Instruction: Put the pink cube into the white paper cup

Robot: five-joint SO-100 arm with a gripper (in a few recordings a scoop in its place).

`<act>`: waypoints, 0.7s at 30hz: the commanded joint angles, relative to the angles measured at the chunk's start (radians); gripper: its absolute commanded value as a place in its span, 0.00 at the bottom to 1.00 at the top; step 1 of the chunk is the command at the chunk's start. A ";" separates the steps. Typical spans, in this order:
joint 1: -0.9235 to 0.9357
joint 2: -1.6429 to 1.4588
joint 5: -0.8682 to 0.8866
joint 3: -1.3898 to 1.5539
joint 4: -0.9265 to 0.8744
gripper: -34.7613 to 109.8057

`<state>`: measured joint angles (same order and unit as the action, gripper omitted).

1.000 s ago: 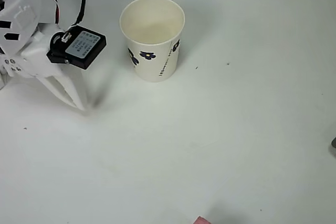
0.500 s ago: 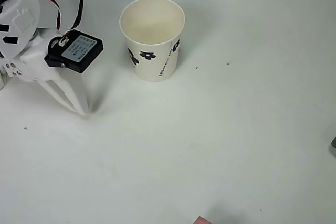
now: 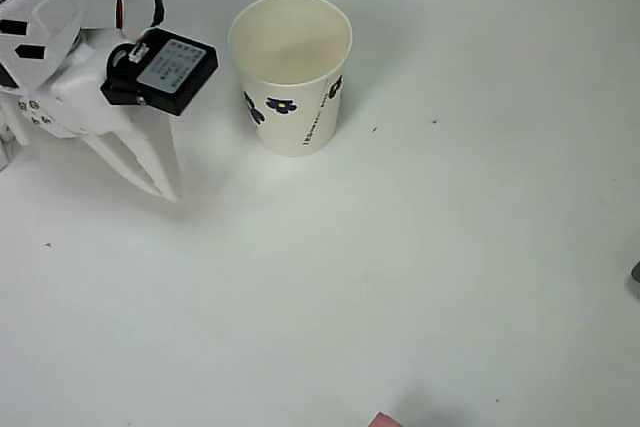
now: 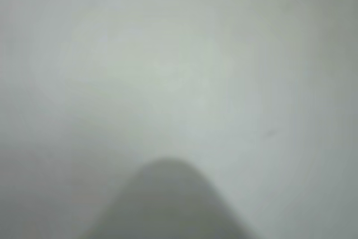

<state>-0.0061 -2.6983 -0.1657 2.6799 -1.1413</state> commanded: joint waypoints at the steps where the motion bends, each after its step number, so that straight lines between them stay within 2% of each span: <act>1: 0.043 0.268 -0.083 -0.387 0.035 0.24; 12: 0.089 0.980 -0.181 -1.069 0.031 0.24; 21: 0.114 1.140 -0.215 -1.267 0.002 0.24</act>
<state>0.0767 -1.5401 -0.3605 1.5631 -1.1198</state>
